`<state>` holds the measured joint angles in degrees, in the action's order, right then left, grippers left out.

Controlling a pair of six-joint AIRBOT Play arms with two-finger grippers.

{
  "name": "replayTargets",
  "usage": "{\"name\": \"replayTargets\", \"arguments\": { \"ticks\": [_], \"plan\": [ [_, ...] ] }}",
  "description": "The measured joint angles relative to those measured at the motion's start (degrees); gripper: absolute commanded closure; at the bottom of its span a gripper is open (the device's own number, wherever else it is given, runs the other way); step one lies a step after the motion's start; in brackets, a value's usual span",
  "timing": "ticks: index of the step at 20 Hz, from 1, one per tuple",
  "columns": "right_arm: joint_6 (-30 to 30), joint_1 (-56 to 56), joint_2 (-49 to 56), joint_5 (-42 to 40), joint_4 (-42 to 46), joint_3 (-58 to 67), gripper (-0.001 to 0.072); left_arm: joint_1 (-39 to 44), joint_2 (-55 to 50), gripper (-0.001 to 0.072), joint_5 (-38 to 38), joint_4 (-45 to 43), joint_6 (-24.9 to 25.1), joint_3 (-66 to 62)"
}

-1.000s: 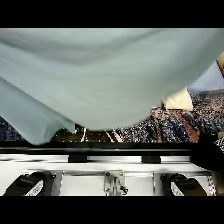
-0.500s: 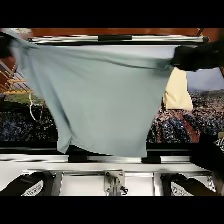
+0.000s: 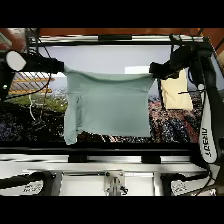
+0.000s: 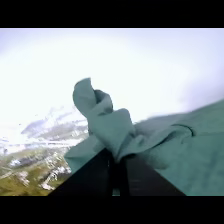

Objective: Fold the shirts.

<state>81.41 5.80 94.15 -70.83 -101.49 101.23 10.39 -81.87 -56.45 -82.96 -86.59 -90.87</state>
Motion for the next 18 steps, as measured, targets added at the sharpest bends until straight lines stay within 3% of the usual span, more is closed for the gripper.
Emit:
{"name": "replayTargets", "arguments": {
  "ticks": [1, 2, 5, 6, 7, 11, 14, 18],
  "plan": [
    [-0.2, 0.0, 1.1, -0.3, -1.1, 0.0, 0.0190, 0.0, -1.3, 0.0137, -1.6, 1.3, -0.5, 0.0],
    [-0.2, -0.1, 1.8, -0.5, -2.1, 0.1, 0.0162, 0.0, -2.4, -0.0013, -3.4, 2.5, -1.3, 0.0],
    [2.7, -1.1, 0.9, -4.7, -3.7, 0.5, 0.0162, -1.2, -3.3, -0.0013, -11.7, 3.9, -3.0, -1.8],
    [4.0, -1.7, -0.2, -7.1, -3.5, 0.6, 0.0162, -2.0, -3.2, 0.0022, -15.7, 3.8, -3.3, -2.5],
    [5.4, -2.6, -1.3, -10.2, -2.6, 0.6, 0.0163, -2.8, -2.7, 0.0113, -19.6, 3.5, -3.6, -2.9],
    [8.4, -8.5, -7.1, -18.8, 2.1, -4.8, 0.0163, -6.1, 3.4, 0.0120, -30.3, 2.6, -4.8, 4.2],
    [9.4, -12.7, -12.9, -19.4, 1.2, -15.7, 0.0162, -7.0, 12.2, 0.0120, -29.8, 5.2, -5.7, 20.9],
    [10.8, -15.0, -18.2, -15.5, -2.3, -29.2, 0.0163, -7.3, 21.7, 0.0122, -19.9, 11.5, -6.1, 42.6]
  ]
}}
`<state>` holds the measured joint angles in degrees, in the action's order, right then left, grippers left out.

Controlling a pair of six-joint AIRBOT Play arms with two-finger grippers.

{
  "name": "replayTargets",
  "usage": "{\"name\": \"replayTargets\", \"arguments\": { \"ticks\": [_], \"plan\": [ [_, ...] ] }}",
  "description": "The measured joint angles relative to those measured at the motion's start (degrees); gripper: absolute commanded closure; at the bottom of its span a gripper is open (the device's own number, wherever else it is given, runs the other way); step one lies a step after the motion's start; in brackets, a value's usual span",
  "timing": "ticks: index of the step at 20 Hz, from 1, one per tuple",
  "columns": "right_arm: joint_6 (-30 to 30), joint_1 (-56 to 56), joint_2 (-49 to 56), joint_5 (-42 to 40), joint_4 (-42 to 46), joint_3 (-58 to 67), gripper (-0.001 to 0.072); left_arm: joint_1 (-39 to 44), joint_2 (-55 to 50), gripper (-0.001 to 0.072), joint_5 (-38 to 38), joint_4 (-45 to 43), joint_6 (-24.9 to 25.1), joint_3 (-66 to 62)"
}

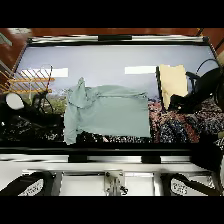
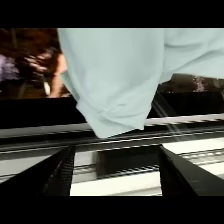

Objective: Fold the shirts.

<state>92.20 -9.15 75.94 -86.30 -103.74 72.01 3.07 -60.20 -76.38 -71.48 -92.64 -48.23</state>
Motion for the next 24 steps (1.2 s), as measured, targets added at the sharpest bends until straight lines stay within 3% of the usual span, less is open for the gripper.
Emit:
{"name": "replayTargets", "arguments": {
  "ticks": [6, 8, 9, 11, 16, 24],
  "plan": [
    [0.5, -0.8, -1.9, 6.4, -4.8, -7.2, 0.0162, -0.2, 0.6, 0.0145, 13.6, 5.8, -0.6, 12.1],
    [0.6, -0.8, -2.0, 7.3, -5.4, -7.8, 0.0161, -0.2, -1.2, 0.0377, 16.7, 6.6, -0.7, 13.1],
    [0.7, -0.8, -2.0, 7.7, -5.6, -8.0, 0.0161, -0.2, -2.1, 0.0528, 18.3, 6.9, -0.7, 13.4],
    [1.0, -0.8, -1.4, 7.8, -6.0, -8.4, 0.0162, -0.2, -3.2, 0.0654, 20.7, 7.5, -0.7, 13.5],
    [2.0, -0.7, 2.2, 6.8, -9.5, -11.4, 0.0161, -0.2, -2.6, 0.0669, 22.4, 7.9, 1.6, 11.1],
    [2.1, 6.6, 10.0, 8.5, -11.3, -13.9, 0.0162, -0.3, 1.9, 0.0668, 18.6, 7.0, 4.8, 8.4]
  ]
}}
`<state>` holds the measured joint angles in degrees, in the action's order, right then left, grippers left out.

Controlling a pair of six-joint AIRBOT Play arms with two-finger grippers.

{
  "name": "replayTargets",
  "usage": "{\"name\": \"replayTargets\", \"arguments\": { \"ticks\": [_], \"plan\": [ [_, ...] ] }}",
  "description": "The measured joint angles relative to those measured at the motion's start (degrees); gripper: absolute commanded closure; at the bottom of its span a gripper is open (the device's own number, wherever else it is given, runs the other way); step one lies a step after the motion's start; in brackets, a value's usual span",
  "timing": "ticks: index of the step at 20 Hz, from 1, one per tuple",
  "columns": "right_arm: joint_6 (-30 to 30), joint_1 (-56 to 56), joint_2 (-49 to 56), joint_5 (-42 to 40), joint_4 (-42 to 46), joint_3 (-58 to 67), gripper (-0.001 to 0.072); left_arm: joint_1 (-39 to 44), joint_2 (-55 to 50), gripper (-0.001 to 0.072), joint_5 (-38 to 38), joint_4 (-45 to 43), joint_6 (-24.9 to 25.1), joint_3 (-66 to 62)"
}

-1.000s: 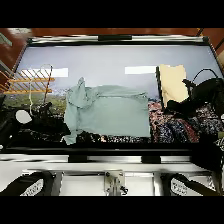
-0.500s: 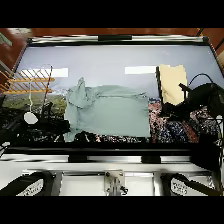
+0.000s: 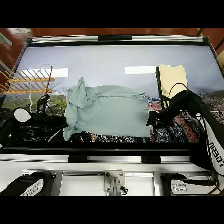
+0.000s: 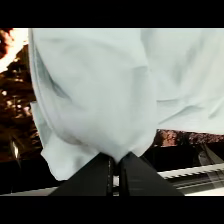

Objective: Fold the shirts.

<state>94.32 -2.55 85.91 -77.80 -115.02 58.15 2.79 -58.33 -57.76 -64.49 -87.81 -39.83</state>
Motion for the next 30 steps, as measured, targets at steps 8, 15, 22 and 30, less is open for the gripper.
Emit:
{"name": "replayTargets", "arguments": {
  "ticks": [8, 15, 22, 30],
  "plan": [
    [-0.7, 2.7, 2.7, -2.9, 2.3, -0.7, 0.0161, 0.0, 5.4, 0.0668, -0.8, -0.2, 2.4, -0.2],
    [-1.9, 7.0, 2.6, 2.7, -0.9, -4.4, 0.0638, -1.9, 7.9, 0.0669, -2.3, -0.8, 5.7, -3.3],
    [0.2, 8.2, -9.3, 5.2, 0.3, 4.9, 0.0639, -5.4, 8.6, 0.0669, -6.9, -1.1, 13.2, -20.2],
    [2.8, 8.3, -35.4, 13.3, 15.1, 38.9, 0.0638, -6.7, 13.2, 0.0669, -3.7, -1.3, 15.0, -62.6]
  ]
}}
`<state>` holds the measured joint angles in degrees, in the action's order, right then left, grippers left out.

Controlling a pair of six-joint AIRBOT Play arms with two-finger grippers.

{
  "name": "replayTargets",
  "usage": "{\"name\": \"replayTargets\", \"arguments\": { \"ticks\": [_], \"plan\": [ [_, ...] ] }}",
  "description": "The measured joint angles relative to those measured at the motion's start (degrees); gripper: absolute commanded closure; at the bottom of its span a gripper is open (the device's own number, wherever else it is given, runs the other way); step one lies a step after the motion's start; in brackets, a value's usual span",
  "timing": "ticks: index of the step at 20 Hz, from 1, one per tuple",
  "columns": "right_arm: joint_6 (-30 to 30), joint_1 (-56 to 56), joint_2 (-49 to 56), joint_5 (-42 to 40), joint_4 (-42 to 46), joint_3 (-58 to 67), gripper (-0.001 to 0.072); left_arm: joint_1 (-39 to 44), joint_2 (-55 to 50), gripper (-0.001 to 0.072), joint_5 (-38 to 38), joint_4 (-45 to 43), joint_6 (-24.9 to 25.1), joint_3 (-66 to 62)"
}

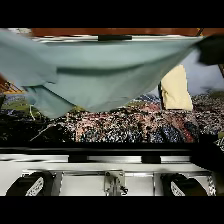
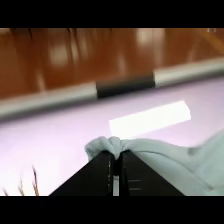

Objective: Fold the shirts.

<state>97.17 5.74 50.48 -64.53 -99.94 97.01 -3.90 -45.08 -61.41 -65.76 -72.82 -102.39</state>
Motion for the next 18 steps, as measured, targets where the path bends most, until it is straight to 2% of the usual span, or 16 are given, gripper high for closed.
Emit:
{"name": "replayTargets", "arguments": {
  "ticks": [4, 9, 14, 18],
  "plan": [
    [-3.1, 0.0, -9.0, 1.2, 5.1, 8.3, 0.0638, -0.1, 3.7, 0.0669, 0.6, -0.5, -3.5, -9.2],
    [-6.0, 0.0, -11.5, -7.0, 8.0, 10.8, 0.0638, -0.1, 5.5, 0.0669, -5.6, -4.3, -5.0, -11.1],
    [-6.9, 0.0, -3.2, -19.4, 11.5, 11.2, 0.0638, -0.1, 4.8, 0.0668, -11.3, -8.3, -5.4, -1.5],
    [-8.1, 0.0, 12.1, -27.5, 12.7, 11.3, 0.0638, -0.1, -1.2, 0.0669, -10.6, -10.6, -5.4, 11.1]
  ]
}}
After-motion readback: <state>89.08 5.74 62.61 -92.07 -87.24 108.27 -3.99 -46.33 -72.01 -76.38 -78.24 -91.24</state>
